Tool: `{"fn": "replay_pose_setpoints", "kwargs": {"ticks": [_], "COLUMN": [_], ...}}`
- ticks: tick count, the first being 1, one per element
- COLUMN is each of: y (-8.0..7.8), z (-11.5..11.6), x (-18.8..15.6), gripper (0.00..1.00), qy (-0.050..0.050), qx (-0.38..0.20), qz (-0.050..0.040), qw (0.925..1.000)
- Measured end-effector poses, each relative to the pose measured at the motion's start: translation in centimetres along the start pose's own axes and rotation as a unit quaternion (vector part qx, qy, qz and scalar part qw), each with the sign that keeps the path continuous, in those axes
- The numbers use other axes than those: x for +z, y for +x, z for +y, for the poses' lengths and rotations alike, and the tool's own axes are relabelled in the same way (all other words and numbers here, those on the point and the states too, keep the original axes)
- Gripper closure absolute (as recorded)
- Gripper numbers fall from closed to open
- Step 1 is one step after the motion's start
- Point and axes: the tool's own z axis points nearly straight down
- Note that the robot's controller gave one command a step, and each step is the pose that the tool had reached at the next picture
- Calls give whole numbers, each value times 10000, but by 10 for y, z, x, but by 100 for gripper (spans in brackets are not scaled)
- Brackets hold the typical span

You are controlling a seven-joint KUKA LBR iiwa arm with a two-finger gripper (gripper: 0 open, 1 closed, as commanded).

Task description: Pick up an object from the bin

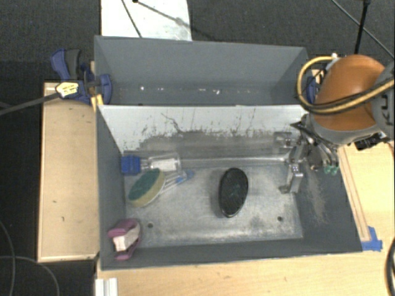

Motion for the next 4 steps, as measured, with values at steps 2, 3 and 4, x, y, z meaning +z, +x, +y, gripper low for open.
{"fn": "replay_pose_setpoints", "kwargs": {"ticks": [2,3,4], "y": [-9,-10,28], "z": [96,96,97], "x": [90,88,-28], "gripper": [0,100,100], "qy": [-10,-7,2], "qx": [-2161,-2159,-2834], "qz": [23,7,-35], "qw": [9764,9764,9590]}}
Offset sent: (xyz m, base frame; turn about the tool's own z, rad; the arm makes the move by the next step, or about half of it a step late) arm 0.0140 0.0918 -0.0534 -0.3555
